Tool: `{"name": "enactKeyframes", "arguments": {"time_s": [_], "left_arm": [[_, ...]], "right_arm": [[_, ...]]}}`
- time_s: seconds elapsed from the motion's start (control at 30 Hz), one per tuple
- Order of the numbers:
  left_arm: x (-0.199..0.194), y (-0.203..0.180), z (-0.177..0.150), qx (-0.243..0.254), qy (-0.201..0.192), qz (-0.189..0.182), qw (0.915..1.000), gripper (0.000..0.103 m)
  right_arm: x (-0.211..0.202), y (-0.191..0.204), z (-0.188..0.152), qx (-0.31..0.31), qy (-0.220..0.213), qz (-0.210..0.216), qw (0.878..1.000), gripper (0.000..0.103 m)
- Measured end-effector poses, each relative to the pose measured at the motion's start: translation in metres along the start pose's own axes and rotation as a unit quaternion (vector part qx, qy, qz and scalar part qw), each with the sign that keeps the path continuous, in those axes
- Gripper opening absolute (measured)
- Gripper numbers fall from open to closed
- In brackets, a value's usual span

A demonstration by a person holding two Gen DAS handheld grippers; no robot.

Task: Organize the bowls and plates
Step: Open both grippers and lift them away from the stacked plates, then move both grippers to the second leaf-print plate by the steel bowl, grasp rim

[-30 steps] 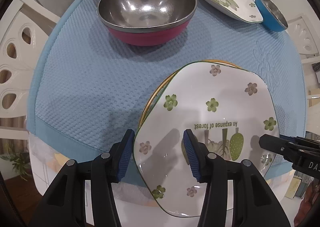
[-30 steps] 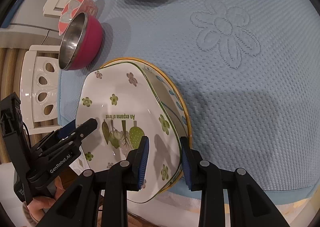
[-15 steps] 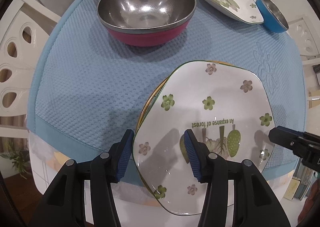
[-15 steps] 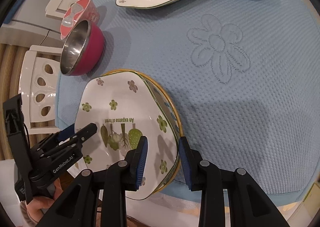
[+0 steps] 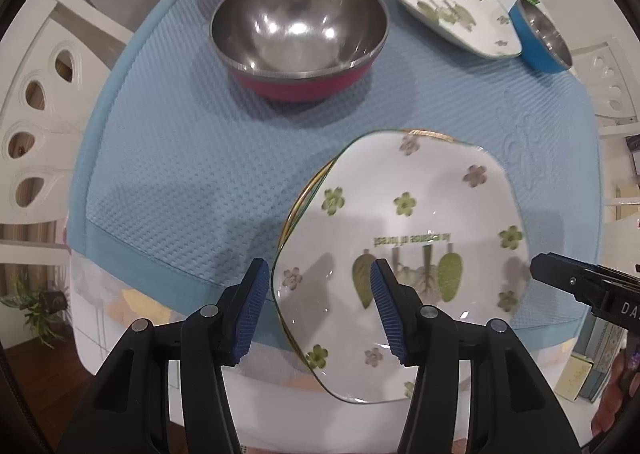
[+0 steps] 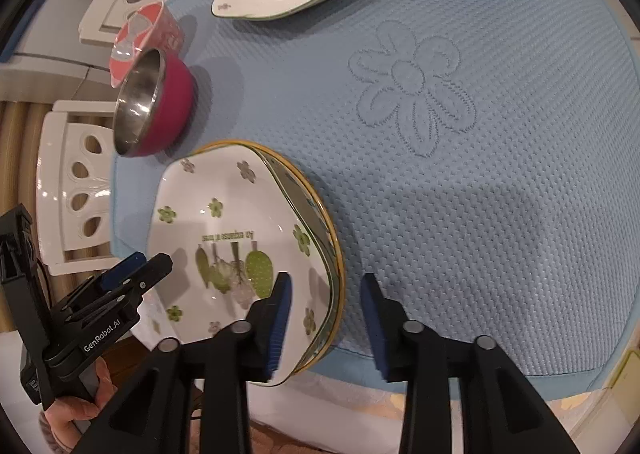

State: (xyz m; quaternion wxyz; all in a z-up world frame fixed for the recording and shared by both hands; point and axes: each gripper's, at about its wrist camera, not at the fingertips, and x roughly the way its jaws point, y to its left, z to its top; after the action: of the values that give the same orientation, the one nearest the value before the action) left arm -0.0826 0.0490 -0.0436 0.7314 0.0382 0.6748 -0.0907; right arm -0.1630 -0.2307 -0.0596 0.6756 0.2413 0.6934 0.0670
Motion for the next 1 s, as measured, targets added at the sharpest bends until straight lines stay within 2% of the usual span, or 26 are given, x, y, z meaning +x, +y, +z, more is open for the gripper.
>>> {"name": "enactKeyframes", "arguments": {"time_s": [0.1,0.3,0.47,0.53,0.67,0.73,0.8,0.87,1.0], "left_arm": [[-0.019,0.001,0.012,-0.001,-0.013,0.003,0.9999,0.062],[-0.058,0.008,0.050,-0.002,-0.042,-0.015,0.9990,0.062],[-0.093,0.000,0.112,0.015,-0.090,-0.015,0.9957,0.062],[-0.105,-0.009,0.135,0.021,-0.103,-0.021,0.9942,0.063],[-0.117,-0.027,0.180,0.034,-0.122,-0.026,0.9916,0.068],[-0.116,-0.036,0.204,0.036,-0.126,-0.036,0.9907,0.070],[-0.104,-0.044,0.226,0.029,-0.121,-0.034,0.9917,0.072],[-0.086,-0.050,0.240,0.027,-0.106,-0.034,0.9934,0.072],[-0.034,-0.063,0.260,0.026,-0.060,-0.029,0.9975,0.072]], "right_arm": [[-0.023,0.006,0.004,-0.025,-0.031,0.023,0.999,0.053],[-0.071,0.016,0.026,-0.038,-0.081,0.035,0.995,0.053],[-0.112,0.029,0.059,-0.059,-0.121,0.030,0.990,0.054],[-0.125,0.029,0.076,-0.055,-0.133,0.043,0.989,0.054],[-0.138,0.035,0.109,-0.049,-0.153,0.054,0.986,0.054],[-0.142,0.036,0.127,-0.046,-0.161,0.057,0.984,0.055],[-0.136,0.032,0.144,-0.032,-0.164,0.057,0.984,0.064],[-0.125,0.026,0.157,-0.013,-0.168,0.062,0.984,0.068],[-0.087,0.010,0.176,0.026,-0.148,0.070,0.986,0.068]]}}
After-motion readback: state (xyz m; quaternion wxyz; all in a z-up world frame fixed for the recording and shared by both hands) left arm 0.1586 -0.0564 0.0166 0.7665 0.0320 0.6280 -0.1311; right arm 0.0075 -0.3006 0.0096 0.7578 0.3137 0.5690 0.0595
